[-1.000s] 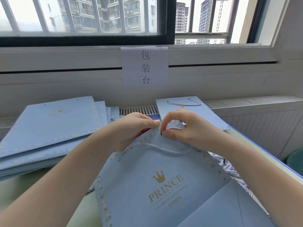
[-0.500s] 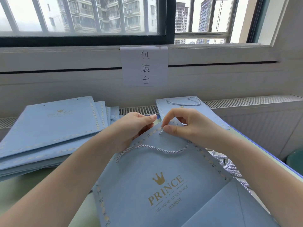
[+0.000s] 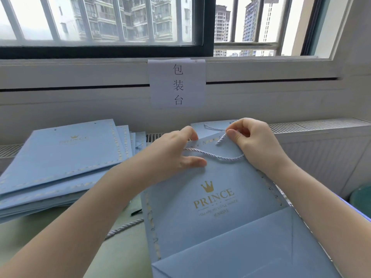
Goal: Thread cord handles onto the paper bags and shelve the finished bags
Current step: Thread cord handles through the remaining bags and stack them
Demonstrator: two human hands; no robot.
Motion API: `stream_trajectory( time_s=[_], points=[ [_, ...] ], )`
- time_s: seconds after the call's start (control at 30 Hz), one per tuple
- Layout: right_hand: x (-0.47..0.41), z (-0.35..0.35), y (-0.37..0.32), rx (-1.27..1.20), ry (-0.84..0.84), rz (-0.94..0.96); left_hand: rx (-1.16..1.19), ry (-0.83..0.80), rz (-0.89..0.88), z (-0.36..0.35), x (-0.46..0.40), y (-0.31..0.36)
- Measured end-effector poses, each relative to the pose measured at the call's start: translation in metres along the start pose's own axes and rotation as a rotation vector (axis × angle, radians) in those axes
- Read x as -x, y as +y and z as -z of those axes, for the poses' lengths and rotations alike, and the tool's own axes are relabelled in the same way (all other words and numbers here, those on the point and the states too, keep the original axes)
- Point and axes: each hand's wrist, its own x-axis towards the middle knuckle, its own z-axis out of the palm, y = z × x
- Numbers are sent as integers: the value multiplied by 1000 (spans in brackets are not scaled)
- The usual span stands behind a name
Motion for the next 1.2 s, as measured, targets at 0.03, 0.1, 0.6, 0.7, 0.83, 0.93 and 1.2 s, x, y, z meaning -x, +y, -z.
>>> stream_trajectory(
  time_s=[0.03, 0.1, 0.6, 0.7, 0.83, 0.93, 1.2],
  points=[
    [-1, 0, 2, 6, 18, -10, -32, -1, -4, -1, 0, -1],
    [-1, 0, 4, 23, 36, -22, -96, 45, -12, -3, 0, -1],
    [9, 25, -9, -245, -773, -337, 150, 804, 47, 18, -7, -36],
    [6, 24, -5, -391, -649, -353, 119, 878, 13, 24, -6, -35],
    [2, 22, -3, -447, -415, -350, -92, 906, -67, 22, -4, -31],
    [-1, 20, 0, -500, -256, -372, -153, 699, -114, 23, -5, -23],
    [0, 10, 5, -563, 28, -390, -142, 76, -169, 9, 1, 6]
  ],
)
